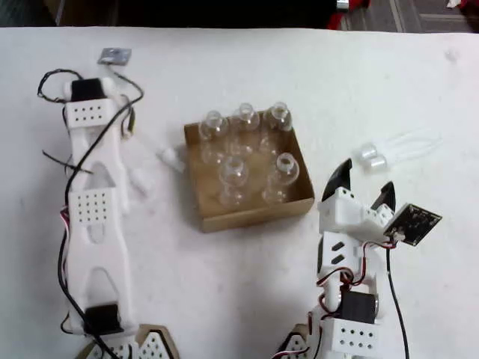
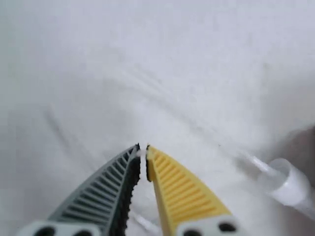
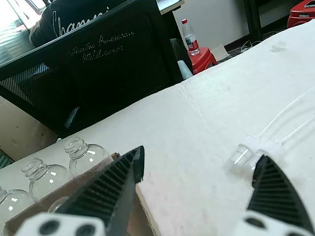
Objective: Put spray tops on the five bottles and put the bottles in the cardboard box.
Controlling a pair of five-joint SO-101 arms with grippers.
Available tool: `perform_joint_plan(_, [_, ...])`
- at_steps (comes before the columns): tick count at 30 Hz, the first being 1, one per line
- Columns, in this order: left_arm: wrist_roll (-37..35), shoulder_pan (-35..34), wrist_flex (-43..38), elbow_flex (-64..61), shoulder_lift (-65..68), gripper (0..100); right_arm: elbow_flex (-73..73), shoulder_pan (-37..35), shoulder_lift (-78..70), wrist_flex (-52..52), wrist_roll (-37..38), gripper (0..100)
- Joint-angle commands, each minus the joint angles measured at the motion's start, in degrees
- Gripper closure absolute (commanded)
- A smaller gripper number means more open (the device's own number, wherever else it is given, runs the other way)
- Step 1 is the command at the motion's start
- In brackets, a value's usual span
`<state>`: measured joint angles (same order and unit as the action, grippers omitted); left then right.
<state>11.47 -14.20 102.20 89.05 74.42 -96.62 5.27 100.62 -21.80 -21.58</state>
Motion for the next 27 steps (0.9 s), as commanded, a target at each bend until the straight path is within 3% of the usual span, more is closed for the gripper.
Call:
perform_joint_plan(1, [6.6, 4.2, 0.4, 2.9, -8.7, 97, -0.4, 0.3, 0.6, -0.2, -0.3, 68.0])
perform_joint_plan(6, [10.8, 9.1, -2.5, 2.7, -9.9, 96, -0.4, 0.3, 0.6, -0.2, -0.3, 68.0])
perform_joint_plan(11, [18.3, 11.2, -10.7, 3.2, -3.0, 76, -0.4, 0.3, 0.6, -0.2, -0.3, 68.0])
perform_joint_plan(15, [19.5, 9.8, -17.8, 3.2, 2.1, 80, -0.4, 0.3, 0.6, -0.2, -0.3, 68.0])
perform_joint_plan(21, [30.1, 6.2, -10.4, 3.2, 4.1, 85, -0.4, 0.3, 0.6, -0.2, -0.3, 68.0])
perform_joint_plan(27, [35.5, 0.7, -2.6, 3.3, 4.0, 85, -0.4, 0.3, 0.6, -0.2, -0.3, 68.0])
